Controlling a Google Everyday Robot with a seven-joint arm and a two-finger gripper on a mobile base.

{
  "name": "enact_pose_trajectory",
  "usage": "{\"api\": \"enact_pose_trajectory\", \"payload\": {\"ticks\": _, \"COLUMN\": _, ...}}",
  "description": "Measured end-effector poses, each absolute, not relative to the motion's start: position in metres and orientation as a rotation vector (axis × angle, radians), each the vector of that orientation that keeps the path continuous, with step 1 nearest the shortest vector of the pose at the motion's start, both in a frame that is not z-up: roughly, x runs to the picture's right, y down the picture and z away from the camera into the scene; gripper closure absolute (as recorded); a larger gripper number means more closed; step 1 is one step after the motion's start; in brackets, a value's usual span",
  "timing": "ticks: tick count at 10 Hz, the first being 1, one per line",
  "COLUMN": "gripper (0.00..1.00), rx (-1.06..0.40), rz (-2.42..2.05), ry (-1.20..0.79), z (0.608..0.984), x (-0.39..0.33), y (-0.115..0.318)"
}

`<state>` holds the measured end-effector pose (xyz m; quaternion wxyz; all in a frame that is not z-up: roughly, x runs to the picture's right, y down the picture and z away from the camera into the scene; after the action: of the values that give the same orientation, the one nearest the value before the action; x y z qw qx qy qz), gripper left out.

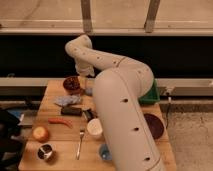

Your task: Place sponge in plastic cup

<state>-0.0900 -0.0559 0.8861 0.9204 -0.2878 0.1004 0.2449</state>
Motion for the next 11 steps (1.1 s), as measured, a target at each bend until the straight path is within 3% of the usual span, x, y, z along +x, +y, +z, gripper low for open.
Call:
{"api": "enact_pose_trajectory", "payload": {"ticks": 5, "gripper": 0.31, "rx": -0.634, "rz": 0.547, "ry": 0.178, "z": 0.903, "x": -0.082, "y": -0.03}}
{"api": "enact_pose_trajectory", "payload": {"ticks": 11, "gripper": 0.31, "rx": -0.591, "rz": 0.658, "ry": 0.037, "z": 0.913, "x": -0.077, "y": -0.036}}
